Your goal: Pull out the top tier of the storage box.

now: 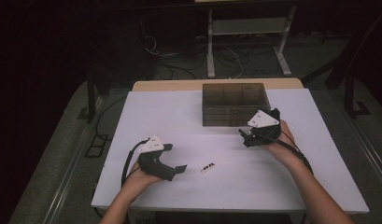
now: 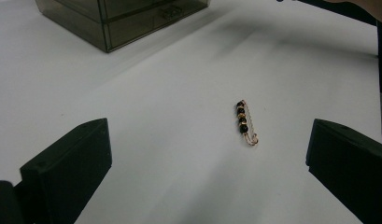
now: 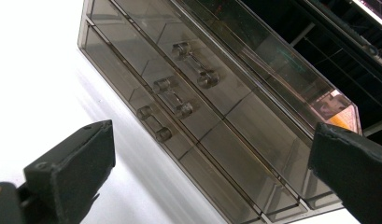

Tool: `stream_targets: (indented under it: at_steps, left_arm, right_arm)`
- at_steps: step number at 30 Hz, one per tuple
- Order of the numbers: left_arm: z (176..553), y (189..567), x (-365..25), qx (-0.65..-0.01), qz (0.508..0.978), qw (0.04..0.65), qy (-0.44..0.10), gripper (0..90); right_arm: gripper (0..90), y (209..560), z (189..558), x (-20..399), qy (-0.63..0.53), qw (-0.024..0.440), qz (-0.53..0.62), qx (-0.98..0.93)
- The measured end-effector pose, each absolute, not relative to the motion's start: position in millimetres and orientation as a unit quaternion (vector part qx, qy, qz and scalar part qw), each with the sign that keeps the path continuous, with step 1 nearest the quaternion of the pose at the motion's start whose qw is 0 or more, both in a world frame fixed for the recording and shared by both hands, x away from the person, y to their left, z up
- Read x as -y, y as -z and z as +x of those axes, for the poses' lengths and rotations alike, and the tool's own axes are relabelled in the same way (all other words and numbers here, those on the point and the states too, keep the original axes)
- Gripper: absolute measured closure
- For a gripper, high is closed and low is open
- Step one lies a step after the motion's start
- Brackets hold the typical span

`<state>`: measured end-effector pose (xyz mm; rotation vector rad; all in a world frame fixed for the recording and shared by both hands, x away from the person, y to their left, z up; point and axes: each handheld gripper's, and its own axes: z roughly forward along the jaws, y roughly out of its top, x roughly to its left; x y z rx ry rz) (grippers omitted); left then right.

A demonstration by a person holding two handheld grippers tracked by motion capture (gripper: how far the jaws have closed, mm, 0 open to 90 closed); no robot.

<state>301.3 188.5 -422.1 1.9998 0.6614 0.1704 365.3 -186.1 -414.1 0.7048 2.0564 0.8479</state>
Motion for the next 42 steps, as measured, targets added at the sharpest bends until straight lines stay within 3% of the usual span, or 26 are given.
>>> stream_targets:
  at_steps: [42]
  left_arm:
    - [301.1,421.8,-189.0,-0.272,0.824,0.492,-0.071,0.0]
  right_arm:
    - [0.0,422.3,358.2,170.7,-0.234,0.483,0.189,-0.822]
